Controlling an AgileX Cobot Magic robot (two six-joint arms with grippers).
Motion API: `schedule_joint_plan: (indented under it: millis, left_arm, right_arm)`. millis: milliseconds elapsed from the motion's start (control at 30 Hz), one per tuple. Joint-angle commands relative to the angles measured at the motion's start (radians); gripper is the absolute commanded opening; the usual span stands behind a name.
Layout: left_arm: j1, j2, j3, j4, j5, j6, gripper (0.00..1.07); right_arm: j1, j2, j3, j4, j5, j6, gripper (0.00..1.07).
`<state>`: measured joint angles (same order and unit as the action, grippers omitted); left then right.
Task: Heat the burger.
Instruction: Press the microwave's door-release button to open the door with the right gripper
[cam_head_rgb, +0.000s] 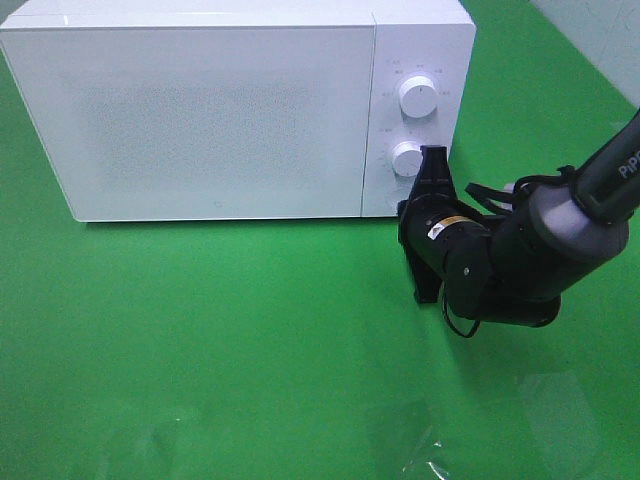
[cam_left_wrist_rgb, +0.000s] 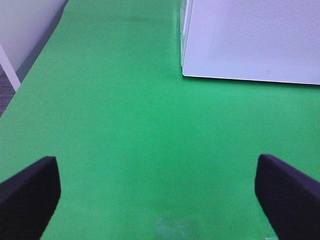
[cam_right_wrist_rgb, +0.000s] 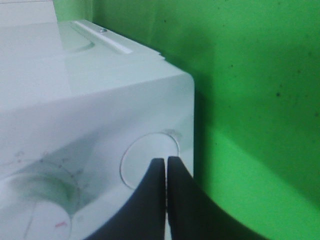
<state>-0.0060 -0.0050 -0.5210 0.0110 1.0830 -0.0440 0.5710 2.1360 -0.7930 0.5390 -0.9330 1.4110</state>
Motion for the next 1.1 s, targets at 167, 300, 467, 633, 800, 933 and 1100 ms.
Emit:
schedule_joint_plan:
  millis: [167,300,467,633,800,933,1100]
  left_arm:
    - [0.002,-0.005,0.004,-0.004,-0.014,-0.001,0.98]
    - [0.002,-0.005,0.004,-0.004,-0.014,-0.001,0.98]
    - [0.002,-0.005,0.004,-0.004,-0.014,-0.001,0.98]
    - [0.002,-0.005,0.004,-0.004,-0.014,-0.001,0.98]
    - [0.002,-0.005,0.004,-0.004,-0.014,-0.001,0.98]
    - [0.002,-0.005,0.004,-0.004,-0.014,-0.001,0.98]
    - [0.002,-0.005,0.004,-0.004,-0.014,-0.001,0.98]
  right_arm:
    - [-0.024,0.017,-0.051,-0.018,0.006,-0.033,0.0]
    - [-0.027,0.017,-0.073,-0.017,0.003,-0.048,0.0]
    - [-0.049,0.02,-0.089,-0.014,-0.036,-0.07,0.0]
    - [-0.05,0.02,-0.102,-0.001,-0.086,-0.071,0.0]
    - [-0.05,0.02,-0.142,0.017,-0.148,-0.07,0.0]
    - [-0.05,0.02,-0.163,0.043,-0.224,-0.07,0.0]
    - [-0.05,0.04,-0.218,0.085,-0.342,-0.07,0.0]
